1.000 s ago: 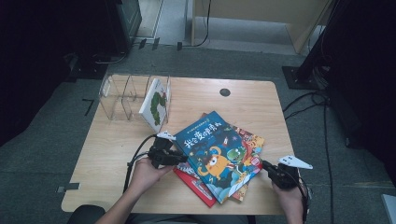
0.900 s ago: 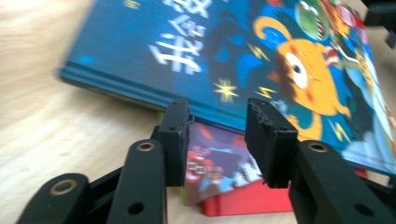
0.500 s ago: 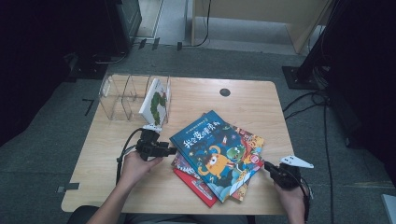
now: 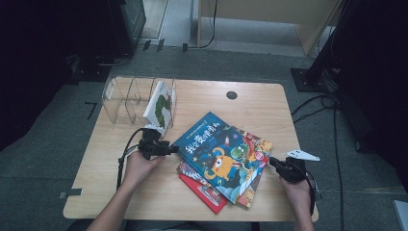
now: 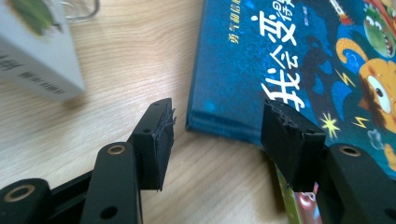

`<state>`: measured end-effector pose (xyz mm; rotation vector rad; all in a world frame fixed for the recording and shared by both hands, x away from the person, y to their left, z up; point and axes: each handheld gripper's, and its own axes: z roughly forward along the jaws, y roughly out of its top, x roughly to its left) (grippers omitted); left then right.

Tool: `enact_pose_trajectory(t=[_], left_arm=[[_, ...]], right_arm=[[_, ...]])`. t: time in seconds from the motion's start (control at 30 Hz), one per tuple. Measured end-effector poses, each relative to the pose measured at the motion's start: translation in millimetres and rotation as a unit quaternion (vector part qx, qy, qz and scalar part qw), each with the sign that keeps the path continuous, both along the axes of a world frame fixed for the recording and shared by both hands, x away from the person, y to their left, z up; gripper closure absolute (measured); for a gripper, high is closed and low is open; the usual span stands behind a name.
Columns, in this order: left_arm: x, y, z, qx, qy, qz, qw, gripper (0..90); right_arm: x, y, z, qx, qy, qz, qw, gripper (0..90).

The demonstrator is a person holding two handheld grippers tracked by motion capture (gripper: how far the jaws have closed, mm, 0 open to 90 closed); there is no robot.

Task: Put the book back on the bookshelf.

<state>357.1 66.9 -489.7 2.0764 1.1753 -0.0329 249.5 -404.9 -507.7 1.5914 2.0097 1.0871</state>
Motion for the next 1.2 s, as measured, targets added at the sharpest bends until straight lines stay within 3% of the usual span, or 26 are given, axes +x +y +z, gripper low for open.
enact_pose_trajectory(t=[0.1,0.37,0.53,0.7,0.87,1.2], left_arm=[[4.0,-4.2,-6.8,-0.021,0.027,-0.01,0.9994,44.2],[-9.2,-3.5,-1.6,0.005,0.041,-0.022,0.9989,46.8],[-26.1,-6.6,-0.3,0.003,0.057,-0.035,0.9977,46.0],[-40.9,-8.5,1.0,0.019,0.054,-0.055,0.9968,46.2],[-53.0,-8.6,3.1,0.042,0.045,-0.055,0.9966,45.7],[-68.1,1.9,2.9,0.028,0.061,-0.039,0.997,44.6]], right_arm=[[5.6,-0.7,-0.8,0.008,0.001,0.004,1.0,90.0],[14.3,1.1,-0.9,0.011,0.002,0.008,0.9999,90.0],[15.6,1.4,0.5,0.004,0.006,0.015,0.9999,90.0],[16.0,3.8,3.7,-0.005,0.007,0.017,0.9998,90.0],[17.6,10.1,6.4,-0.009,0.001,0.031,0.9995,90.0],[31.4,21.6,5.7,-0.005,0.0,0.049,0.9988,90.0]])
